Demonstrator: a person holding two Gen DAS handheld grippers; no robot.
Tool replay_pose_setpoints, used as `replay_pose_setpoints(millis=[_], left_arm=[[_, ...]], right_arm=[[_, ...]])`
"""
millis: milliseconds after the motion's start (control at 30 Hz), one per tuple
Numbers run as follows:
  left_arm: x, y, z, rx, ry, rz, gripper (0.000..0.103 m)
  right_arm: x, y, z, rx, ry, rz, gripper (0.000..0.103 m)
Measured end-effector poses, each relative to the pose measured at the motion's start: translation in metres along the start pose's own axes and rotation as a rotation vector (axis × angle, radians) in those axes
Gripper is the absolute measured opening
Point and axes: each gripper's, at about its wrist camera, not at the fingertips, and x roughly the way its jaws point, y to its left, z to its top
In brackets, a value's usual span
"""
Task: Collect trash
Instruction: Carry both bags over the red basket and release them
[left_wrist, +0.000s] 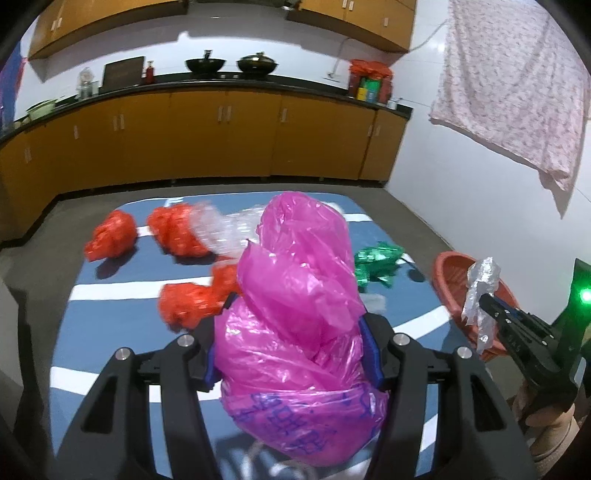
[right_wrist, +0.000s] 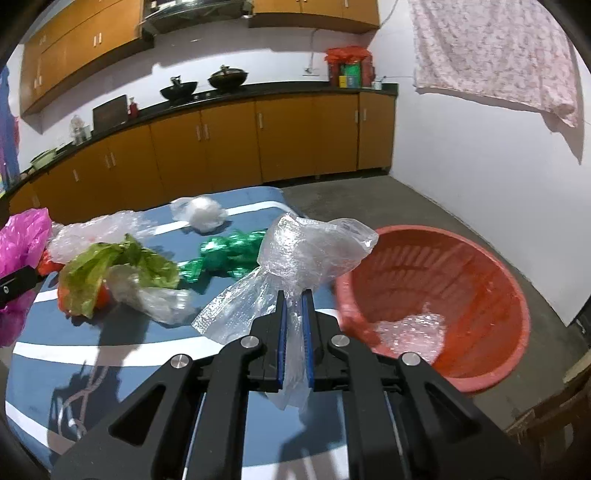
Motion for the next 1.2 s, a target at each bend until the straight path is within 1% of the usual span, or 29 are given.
replay_pose_setpoints(millis=[267, 567, 700, 933, 1200], left_arm=[[0.018, -0.044, 0.001, 0.063, 0.021, -0.067, 0.057], [0.050, -0.105, 0.000, 0.132, 0.054, -0.152, 0.057], [0.067, -0.137, 0.002, 0.168, 0.061, -0.205, 0.057], [0.099, -0.180, 0.003, 0.215, 0.083, -0.286, 0.057], [0.135, -0.223, 0.004, 0.254, 0.118, -0.342, 0.057]], right_arm=[[-0.004, -0.046, -0.003, 0.062, -0.005, -0.076, 0.009], [-0.004, -0.093, -0.006, 0.116, -0.012, -0.158, 0.009], [-0.002, -0.112, -0.002, 0.132, -0.022, -0.189, 0.009], [0.007, -0.139, 0.000, 0.160, -0.028, -0.215, 0.008], [0.022, -0.158, 0.004, 0.180, -0.026, -0.215, 0.008]])
